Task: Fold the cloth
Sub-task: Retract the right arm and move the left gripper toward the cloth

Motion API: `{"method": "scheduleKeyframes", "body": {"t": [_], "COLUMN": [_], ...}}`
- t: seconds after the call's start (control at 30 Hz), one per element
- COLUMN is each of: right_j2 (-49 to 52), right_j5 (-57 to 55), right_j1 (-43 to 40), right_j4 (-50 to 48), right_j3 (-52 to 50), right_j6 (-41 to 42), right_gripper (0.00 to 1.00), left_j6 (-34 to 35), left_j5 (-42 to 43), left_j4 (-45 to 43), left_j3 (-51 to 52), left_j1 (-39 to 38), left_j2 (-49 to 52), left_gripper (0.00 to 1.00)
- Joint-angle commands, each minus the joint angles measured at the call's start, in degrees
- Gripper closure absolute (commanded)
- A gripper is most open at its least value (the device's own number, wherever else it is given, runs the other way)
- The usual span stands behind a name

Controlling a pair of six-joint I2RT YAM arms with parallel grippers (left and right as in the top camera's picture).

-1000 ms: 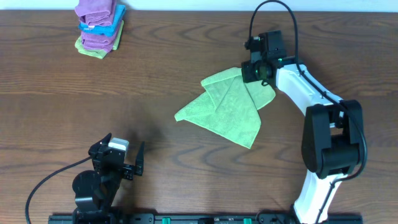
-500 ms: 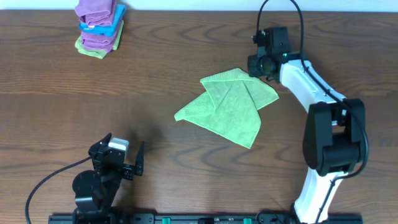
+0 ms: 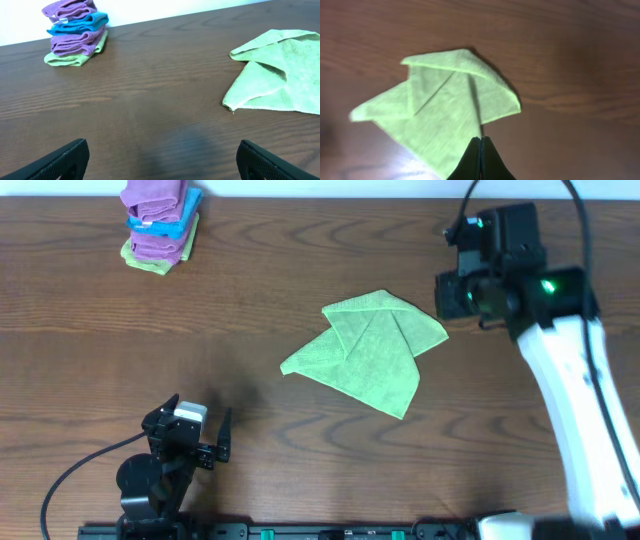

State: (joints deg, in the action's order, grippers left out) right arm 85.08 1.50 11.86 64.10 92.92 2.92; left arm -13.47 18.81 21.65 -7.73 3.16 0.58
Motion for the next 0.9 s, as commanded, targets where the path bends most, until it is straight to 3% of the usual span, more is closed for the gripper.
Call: {"method": "scheduleKeyframes", "body": {"t": [0.0,0.23,0.27,0.33,0.5,0.57,0.87], "right_j2": [-6.5,-19.9,-21.2,-23.1,-26.5,-27.6,-28.8], "right_j5": [-0.2,-0.2,0.0,0.3,0.2,0.2,4.6], "right_j1": [2.5,7.2,7.3,7.3,7.3,7.3,7.3], "right_j4": [2.3,9.7,11.2,14.1,21.9,24.7,26.8], "right_j3": [-0.9,-9.3,-10.2,-11.0,-11.1,-11.1,-11.1], "right_j6": [1.4,3.9,3.9,3.9,3.9,3.9,3.9], "right_gripper": [0.98,0.97,0.91,0.65,0.32,0.01,0.01], "left_j6": [0.6,0.7,0.7,1.0,5.4,5.4,5.3], "left_j5": [-0.9,1.2,2.5,5.5,16.5,20.9,32.1], "left_j4": [0.5,-1.0,-1.0,-1.1,-0.9,-1.5,-7.3], "left_j3": [1.2,1.2,1.2,1.2,1.2,1.2,1.2], "left_j1": [-0.2,-0.2,-0.2,-0.2,-0.2,-0.2,-0.2], "left_j2": [-0.3,-0.3,-0.3,-0.3,-0.3,-0.3,-0.3], "left_gripper": [0.05,0.05,0.05,0.05,0.05,0.05,0.05]}}
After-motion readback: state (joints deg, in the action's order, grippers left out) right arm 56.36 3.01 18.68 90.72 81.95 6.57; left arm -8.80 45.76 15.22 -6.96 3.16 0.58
